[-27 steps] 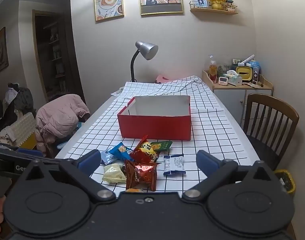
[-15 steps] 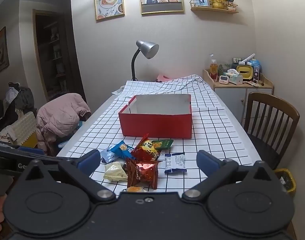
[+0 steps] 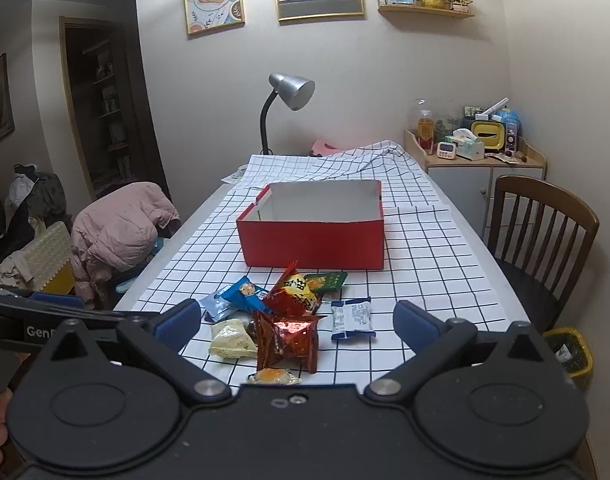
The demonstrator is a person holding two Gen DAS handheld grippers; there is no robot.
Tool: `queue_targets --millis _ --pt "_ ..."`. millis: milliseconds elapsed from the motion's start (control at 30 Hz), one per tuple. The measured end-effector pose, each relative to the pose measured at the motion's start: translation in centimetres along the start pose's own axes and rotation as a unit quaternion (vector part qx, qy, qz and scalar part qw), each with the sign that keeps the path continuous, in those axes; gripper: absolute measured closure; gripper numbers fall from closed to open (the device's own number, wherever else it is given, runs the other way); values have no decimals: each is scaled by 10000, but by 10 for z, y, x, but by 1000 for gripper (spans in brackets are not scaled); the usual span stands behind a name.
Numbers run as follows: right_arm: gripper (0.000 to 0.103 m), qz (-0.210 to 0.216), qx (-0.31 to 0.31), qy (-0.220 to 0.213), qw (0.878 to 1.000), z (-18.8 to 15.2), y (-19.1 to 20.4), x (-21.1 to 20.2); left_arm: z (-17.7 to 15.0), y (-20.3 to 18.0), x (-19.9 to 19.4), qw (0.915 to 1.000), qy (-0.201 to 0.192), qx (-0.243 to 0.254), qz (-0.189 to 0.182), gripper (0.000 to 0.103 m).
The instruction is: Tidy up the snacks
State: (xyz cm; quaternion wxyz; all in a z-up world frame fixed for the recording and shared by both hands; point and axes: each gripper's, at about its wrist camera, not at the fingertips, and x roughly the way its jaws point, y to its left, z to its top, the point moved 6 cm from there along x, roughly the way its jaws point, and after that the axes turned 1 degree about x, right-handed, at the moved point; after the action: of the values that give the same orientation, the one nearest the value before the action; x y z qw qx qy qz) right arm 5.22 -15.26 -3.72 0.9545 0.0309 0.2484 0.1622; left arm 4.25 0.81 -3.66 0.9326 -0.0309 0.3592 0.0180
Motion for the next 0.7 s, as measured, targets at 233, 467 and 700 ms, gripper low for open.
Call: queue_targets --millis 233,467,700 --pt "1 -8 -55 -3 10000 2 3 1 1 4 0 10000 -31 -44 11 2" --pt "1 -58 -102 -15 9999 5 4 2 3 5 0 10000 -45 -57 10 2" --pt "1 -124 -167 -54 9998 6 6 0 6 7 -1 10000 -69 -65 17 2"
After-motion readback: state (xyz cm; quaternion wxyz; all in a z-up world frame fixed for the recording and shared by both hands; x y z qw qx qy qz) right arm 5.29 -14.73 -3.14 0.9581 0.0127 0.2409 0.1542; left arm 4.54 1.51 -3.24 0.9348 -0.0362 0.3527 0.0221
